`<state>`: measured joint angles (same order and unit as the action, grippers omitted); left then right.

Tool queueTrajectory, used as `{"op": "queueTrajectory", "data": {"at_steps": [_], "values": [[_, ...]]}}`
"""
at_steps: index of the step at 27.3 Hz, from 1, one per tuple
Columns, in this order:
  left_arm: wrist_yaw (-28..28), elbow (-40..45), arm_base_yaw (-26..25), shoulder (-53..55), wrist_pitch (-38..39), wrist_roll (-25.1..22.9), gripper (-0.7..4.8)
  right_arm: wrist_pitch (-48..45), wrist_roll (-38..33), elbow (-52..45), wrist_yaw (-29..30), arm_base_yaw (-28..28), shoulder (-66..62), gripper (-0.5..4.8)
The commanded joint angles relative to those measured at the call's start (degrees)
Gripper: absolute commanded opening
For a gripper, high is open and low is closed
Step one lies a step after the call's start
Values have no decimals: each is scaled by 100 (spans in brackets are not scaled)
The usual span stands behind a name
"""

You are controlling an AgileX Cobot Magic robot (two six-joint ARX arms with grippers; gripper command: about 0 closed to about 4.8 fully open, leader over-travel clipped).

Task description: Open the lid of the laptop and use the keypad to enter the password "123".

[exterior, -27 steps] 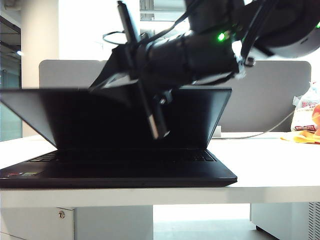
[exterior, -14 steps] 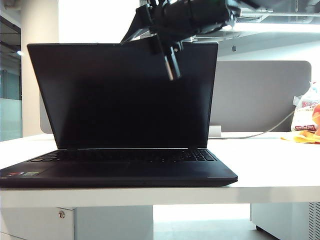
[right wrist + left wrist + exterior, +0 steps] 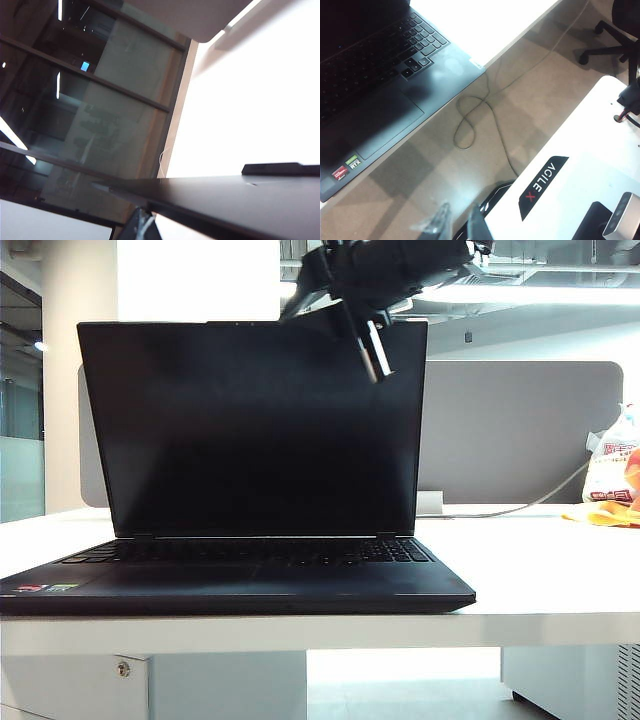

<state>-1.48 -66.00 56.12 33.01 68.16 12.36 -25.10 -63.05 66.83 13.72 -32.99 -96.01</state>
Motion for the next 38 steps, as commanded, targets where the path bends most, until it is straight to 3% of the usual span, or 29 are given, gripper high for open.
{"op": "queueTrajectory", "data": {"at_steps": [1,5,13,17,23,29,34,38], "values": [[22,-31,2,-2,-46,35,52,98,42,83,-328,157,-17,-4],[20,-31,2,-2,-46,33,52,190,77,337,-225,258,-17,-3],[20,-28,2,-2,-46,33,52,439,348,426,1725,31,79,-4],[20,-28,2,-2,-46,33,52,1705,1534,426,1917,-313,487,-4],[-2,-28,2,0,-48,33,52,3757,3515,551,131,-258,702,-3],[-170,-28,2,4,-133,28,51,3856,4741,586,-1443,-262,697,-4],[-240,-28,0,79,-323,24,46,3613,5198,588,-1993,-247,695,-3],[-240,-28,0,195,-409,9,46,3381,5283,592,-2024,-236,616,-3]]}}
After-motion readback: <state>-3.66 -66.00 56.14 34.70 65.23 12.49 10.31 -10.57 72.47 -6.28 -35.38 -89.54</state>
